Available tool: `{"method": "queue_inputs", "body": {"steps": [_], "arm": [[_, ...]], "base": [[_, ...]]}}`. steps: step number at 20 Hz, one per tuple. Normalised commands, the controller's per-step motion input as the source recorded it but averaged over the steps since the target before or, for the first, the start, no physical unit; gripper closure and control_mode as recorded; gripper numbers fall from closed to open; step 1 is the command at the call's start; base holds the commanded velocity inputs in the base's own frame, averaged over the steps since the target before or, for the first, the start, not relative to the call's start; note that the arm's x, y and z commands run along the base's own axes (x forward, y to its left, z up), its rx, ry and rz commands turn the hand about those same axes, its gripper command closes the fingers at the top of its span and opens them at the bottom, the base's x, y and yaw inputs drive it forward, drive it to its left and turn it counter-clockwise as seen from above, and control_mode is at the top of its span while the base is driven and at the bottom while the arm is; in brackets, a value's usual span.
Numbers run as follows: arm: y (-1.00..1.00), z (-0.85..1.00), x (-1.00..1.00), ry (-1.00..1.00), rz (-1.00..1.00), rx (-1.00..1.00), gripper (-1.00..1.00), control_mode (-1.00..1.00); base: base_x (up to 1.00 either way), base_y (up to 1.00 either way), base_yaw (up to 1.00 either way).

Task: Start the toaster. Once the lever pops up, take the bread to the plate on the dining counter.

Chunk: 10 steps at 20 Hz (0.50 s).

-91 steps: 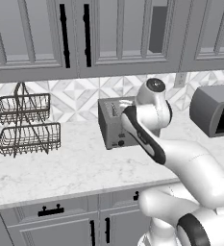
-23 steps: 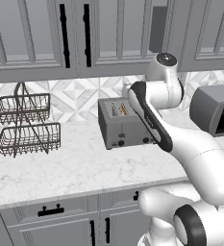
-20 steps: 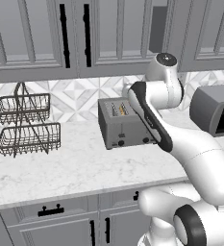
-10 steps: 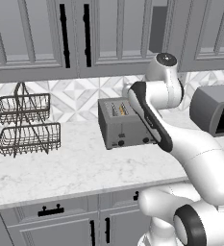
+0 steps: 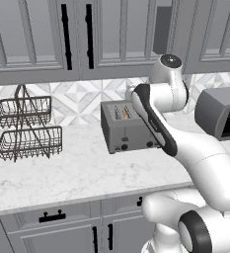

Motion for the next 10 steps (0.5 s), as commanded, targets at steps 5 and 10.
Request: {"method": "queue_inputs", "body": {"steps": [5,10], "arm": [[0.00,0.00,0.00,0.00,0.00,0.00,-1.00,-1.00],[0.00,0.00,0.00,0.00,0.00,0.00,-1.00,-1.00]], "base": [[0.00,0.00,0.00],[0.00,0.00,0.00]]}}
